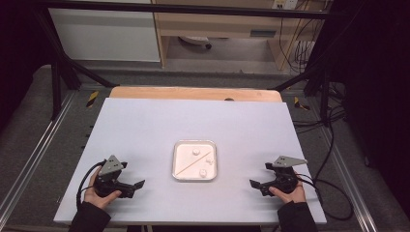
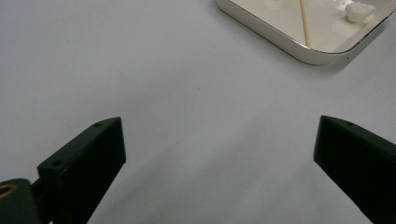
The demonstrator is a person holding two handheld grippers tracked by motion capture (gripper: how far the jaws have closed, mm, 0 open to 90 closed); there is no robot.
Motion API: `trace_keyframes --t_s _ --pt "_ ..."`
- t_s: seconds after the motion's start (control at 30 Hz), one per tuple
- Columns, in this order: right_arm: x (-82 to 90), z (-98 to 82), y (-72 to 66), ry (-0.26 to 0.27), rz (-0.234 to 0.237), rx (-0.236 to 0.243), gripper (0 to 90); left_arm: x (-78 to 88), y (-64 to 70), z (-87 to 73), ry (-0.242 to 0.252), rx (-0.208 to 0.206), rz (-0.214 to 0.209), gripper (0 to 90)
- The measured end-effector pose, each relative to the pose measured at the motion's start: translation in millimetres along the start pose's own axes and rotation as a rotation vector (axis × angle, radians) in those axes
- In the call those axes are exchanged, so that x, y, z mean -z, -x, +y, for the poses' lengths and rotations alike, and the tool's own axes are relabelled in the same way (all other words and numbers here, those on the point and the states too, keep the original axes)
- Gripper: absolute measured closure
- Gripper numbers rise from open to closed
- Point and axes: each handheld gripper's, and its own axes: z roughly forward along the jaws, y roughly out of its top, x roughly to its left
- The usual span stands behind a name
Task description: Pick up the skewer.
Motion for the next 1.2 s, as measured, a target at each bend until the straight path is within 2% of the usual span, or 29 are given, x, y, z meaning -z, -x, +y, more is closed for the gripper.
trace_keyframes --t_s 0.5,1.2 --pt "0.1 -0.1 -0.9 -0.004 0.005 0.001 0.8 -1.3 3.0 4.7 -0.003 -0.012 -0.004 2.5" --pt "1.4 0.2 -0.4 0.0 0.0 0.008 0.8 -10.4 16.2 23.6 -0.026 -0.048 -0.016 2.7"
